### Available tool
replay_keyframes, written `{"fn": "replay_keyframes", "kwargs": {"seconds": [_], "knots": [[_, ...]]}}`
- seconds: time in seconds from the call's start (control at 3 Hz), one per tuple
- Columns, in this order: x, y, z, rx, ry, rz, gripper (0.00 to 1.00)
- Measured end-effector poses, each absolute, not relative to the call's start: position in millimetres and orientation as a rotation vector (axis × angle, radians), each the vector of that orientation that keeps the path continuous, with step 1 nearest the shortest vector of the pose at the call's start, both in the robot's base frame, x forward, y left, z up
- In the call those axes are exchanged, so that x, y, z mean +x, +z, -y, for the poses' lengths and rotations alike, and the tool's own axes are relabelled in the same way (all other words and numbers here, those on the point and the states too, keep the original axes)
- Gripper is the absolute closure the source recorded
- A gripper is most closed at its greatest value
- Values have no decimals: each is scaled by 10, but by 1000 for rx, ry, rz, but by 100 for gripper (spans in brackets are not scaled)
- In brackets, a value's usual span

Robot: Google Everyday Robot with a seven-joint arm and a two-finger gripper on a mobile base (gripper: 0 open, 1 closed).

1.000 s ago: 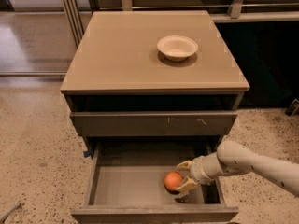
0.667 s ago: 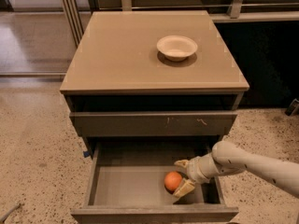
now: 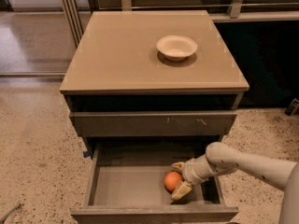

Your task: Pick orange from middle drawer and place on counter

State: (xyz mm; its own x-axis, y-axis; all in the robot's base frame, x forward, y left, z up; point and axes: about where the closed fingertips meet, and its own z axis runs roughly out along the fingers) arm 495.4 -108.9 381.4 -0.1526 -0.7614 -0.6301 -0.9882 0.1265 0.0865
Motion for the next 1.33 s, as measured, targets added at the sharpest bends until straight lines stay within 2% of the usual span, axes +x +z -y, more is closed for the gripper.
{"fn": "replay_keyframes", "kwargs": {"seconds": [0.33, 0.67, 1.0, 1.33], "knots": [[4922, 3692, 1083, -1698, 712, -1992, 47], [4921, 3692, 1083, -1698, 712, -1992, 78], [4921, 3692, 1083, -1698, 712, -1992, 99], [4905, 3963, 1062, -1668, 742, -1963, 100]]}}
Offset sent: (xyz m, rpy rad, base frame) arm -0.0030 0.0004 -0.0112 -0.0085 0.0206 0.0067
